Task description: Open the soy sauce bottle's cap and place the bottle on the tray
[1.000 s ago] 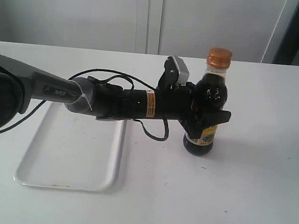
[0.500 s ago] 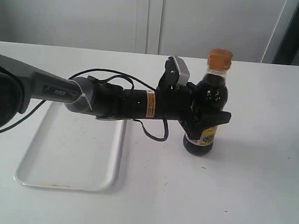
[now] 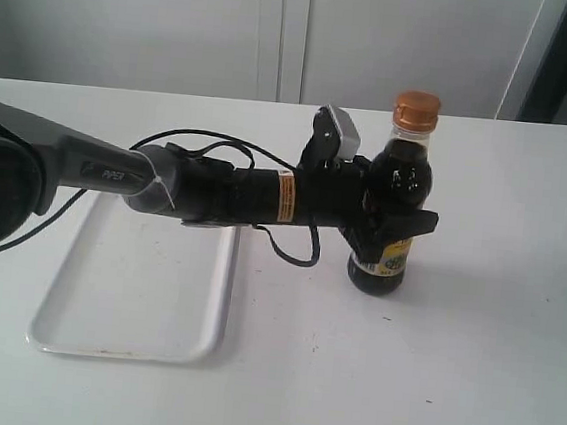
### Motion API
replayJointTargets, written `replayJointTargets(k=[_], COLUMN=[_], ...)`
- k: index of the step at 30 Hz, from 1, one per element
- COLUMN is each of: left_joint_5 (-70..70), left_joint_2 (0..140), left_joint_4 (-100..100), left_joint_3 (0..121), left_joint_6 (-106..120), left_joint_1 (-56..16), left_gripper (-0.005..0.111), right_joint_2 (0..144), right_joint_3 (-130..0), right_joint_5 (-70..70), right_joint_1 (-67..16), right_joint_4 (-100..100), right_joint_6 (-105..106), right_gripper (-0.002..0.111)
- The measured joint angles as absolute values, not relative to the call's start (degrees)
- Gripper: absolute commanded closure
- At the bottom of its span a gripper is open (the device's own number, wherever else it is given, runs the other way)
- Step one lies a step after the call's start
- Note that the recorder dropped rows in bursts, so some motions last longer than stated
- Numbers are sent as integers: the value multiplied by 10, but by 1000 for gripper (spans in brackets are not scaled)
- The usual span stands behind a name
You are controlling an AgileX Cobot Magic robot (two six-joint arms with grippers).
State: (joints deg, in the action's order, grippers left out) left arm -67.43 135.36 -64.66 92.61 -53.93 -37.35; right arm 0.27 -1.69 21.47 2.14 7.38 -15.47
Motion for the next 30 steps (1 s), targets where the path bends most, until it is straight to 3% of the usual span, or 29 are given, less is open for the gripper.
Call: replayJointTargets(k=[6, 15, 30], left_joint_5=[-663, -660, -623], left_joint_2=[1354, 1354, 1348], left_joint_4=[-644, -644, -644], left_joint_3=[928, 928, 931], left_joint_6=[-550, -551, -558], left_joint_1=[-374, -374, -382], left_gripper=[106, 106, 106], right_joint_2=[71, 303, 579], right_joint_3=[-86, -207, -297], right_joint_5=[229, 232, 317], right_joint_1=[21, 21, 21], right_joint_4=[74, 99, 114], right_joint_6=[-155, -155, -120], right_gripper=[108, 108, 108])
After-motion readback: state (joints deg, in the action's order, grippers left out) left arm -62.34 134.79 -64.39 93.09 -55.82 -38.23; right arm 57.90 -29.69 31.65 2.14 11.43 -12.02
